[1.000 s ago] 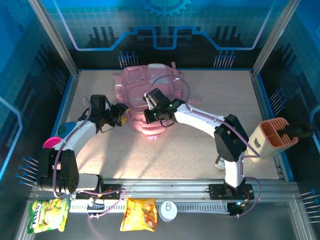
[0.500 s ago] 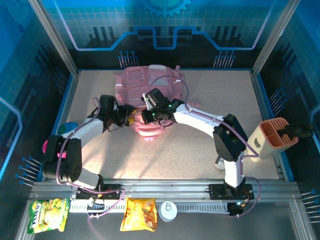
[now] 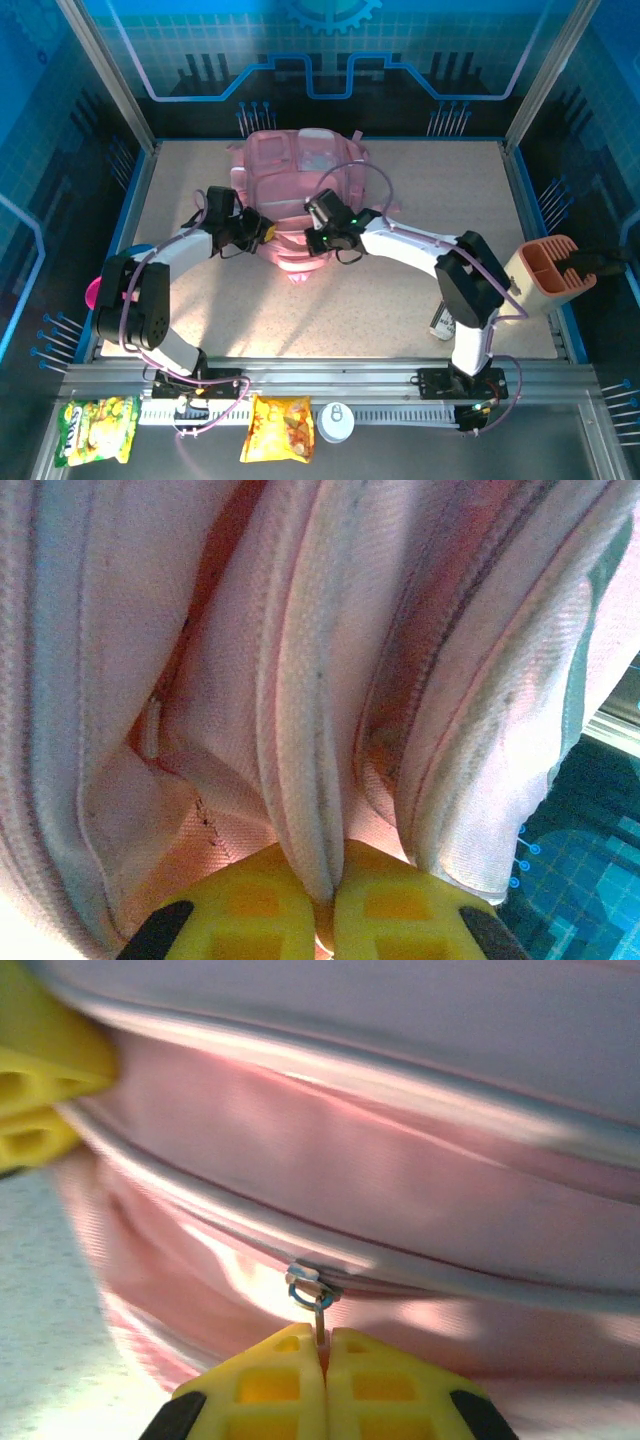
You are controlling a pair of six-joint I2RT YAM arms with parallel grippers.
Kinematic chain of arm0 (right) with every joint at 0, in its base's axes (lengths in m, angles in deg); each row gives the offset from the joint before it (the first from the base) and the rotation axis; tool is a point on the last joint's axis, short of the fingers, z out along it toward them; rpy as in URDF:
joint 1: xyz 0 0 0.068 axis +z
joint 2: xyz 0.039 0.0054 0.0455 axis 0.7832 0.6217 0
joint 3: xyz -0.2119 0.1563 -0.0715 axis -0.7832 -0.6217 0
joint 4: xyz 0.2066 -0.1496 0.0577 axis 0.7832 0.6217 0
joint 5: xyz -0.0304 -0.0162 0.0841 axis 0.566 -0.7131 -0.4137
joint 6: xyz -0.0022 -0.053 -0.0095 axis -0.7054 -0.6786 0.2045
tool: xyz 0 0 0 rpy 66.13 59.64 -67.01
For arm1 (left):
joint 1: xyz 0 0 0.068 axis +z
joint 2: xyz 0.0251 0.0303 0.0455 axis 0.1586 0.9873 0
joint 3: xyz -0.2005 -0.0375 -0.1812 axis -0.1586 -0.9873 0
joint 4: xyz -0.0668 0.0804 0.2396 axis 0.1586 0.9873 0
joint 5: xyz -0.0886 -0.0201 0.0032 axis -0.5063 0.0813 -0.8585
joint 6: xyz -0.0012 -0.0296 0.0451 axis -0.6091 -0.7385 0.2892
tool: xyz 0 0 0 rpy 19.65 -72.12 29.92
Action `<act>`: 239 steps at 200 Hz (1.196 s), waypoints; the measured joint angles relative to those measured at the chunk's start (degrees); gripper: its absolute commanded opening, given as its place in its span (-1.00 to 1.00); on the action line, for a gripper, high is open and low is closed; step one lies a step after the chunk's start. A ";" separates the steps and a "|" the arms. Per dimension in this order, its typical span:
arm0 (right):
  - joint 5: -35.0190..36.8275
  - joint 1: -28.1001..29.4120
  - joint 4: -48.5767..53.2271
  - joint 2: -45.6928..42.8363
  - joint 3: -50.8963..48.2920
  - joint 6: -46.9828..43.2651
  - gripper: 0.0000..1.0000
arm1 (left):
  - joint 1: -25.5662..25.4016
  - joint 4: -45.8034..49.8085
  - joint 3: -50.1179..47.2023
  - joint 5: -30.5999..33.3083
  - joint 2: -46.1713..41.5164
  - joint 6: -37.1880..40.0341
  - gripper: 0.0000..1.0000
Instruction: Pack the student bag
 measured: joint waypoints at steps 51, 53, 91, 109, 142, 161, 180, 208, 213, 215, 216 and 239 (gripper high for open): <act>3.43 -5.97 0.61 -4.00 -4.02 -4.87 -1.00 | 0.20 3.32 2.08 -0.07 0.00 4.13 -1.00; 3.50 -6.08 0.61 -4.02 -4.04 -5.16 -1.00 | 0.24 3.50 2.19 -0.09 0.00 4.37 -1.00; 3.04 -8.46 0.52 -4.39 -4.07 -11.76 -1.00 | 1.01 7.54 4.22 -0.96 0.00 9.73 -1.00; 0.98 -9.94 0.57 -4.44 -4.07 -15.98 -0.98 | 1.55 10.95 5.84 -1.31 0.00 13.33 -1.00; -0.07 -12.35 2.43 -3.80 -2.03 -23.08 -0.89 | 2.27 17.88 9.35 -1.92 0.22 20.94 -1.00; -0.07 -14.14 3.13 -1.97 0.81 -26.25 -0.85 | 2.71 21.51 10.99 -2.27 0.66 25.27 -1.00; -0.90 -16.15 2.56 0.50 3.10 -28.28 -0.81 | 2.95 24.44 12.44 -2.75 1.60 29.51 -1.00; -3.50 -18.67 2.32 4.26 6.99 -29.51 -0.67 | 2.99 27.17 13.35 -3.56 2.03 34.40 -1.00; -3.76 -19.02 2.34 4.90 7.87 -29.38 -0.64 | 3.04 27.71 13.46 -3.63 2.03 35.26 -1.00; -3.82 -19.17 2.45 5.22 8.35 -29.51 -0.63 | 3.04 27.89 13.49 -3.74 2.03 35.54 -1.00; -3.85 -19.21 2.45 5.31 8.50 -29.59 -0.62 | 3.04 28.04 13.51 -3.74 2.03 35.71 -1.00; -4.17 -20.83 3.76 9.16 14.62 -27.98 -0.60 | 3.28 30.27 13.92 -3.91 2.08 38.88 -1.00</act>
